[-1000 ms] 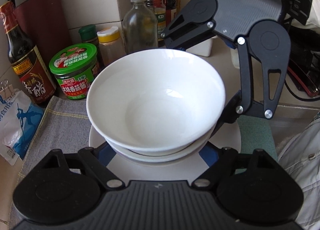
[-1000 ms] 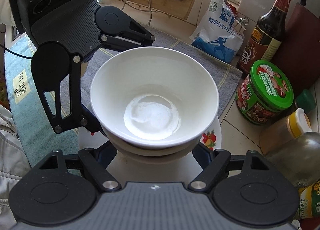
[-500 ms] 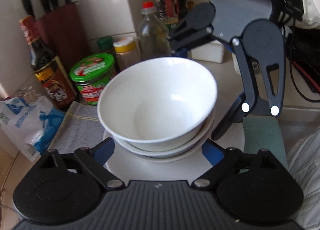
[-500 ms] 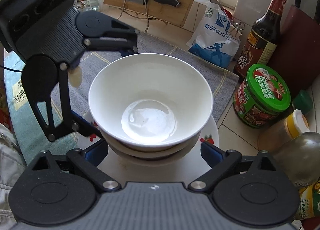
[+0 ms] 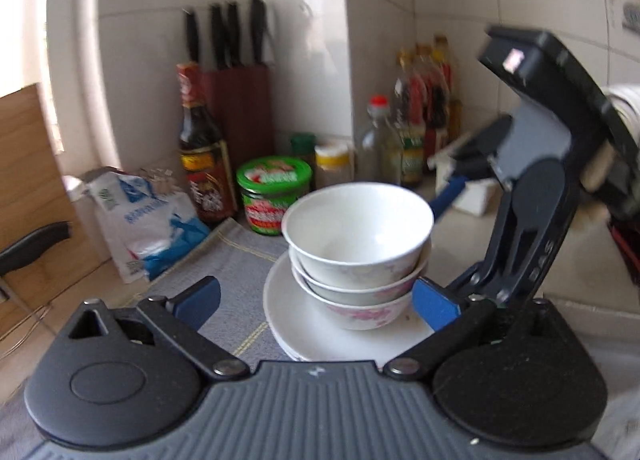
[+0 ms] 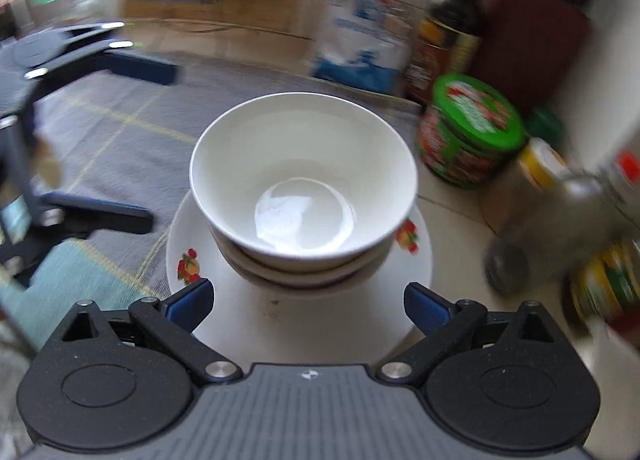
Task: Organize plates and bowls
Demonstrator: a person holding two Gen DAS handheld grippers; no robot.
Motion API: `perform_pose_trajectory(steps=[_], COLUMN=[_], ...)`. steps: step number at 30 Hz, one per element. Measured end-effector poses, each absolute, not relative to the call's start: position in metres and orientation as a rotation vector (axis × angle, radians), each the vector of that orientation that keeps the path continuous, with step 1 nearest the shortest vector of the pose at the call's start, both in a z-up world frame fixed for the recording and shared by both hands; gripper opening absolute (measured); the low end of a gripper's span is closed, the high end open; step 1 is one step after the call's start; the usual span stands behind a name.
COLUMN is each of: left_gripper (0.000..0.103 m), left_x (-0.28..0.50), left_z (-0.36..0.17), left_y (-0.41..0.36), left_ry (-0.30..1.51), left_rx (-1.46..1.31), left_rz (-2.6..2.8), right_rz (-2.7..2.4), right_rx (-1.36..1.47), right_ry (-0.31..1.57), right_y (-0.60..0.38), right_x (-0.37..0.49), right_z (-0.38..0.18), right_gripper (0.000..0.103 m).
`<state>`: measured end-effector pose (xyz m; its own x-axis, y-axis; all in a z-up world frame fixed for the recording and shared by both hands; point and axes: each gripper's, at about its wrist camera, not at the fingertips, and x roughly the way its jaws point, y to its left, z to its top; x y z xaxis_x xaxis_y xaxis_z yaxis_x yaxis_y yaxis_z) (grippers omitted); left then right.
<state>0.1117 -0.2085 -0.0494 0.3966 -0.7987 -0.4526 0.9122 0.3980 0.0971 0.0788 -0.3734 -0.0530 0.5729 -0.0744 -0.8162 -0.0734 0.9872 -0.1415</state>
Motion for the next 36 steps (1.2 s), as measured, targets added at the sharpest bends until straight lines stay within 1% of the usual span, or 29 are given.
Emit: perform_pose_trajectory(steps=[5,10,13,16,22,36], left_gripper=[0.102,0.102,0.102,0.102,0.102,0.102], left_x=[0.104,0.095,0.087,0.082,0.079,0.085], left_z=[-0.037,-0.028,-0.020,-0.012,-0.001,0.010], left_y=[-0.183,-0.167,-0.156,-0.148,-0.133,-0.132], left_ry=[0.397,0.479,0.490,0.522,0.531,0.541], left_rx=[0.271,0.333,0.366,0.372,0.324,0.261], left_rz=[-1.027,-0.841,-0.793,-0.797,-0.800,-0.748], right_rz=[-0.275,-0.507,-0.590,-0.646,-0.689,-0.681], right_rx=[-0.013,0.158,0.226,0.239,0.242,0.214], right_ry=[0.940,0.868,0.796,0.734,0.648,0.620], right_y=[-0.344,-0.311,-0.289,-0.268,-0.243,-0.230], right_x=[0.055,0.024,0.006,-0.005,-0.016,-0.017], right_z=[-0.050,-0.044,-0.033,-0.022,-0.006,0.002], right_gripper=[0.103,0.103,0.103,0.103,0.103,0.103])
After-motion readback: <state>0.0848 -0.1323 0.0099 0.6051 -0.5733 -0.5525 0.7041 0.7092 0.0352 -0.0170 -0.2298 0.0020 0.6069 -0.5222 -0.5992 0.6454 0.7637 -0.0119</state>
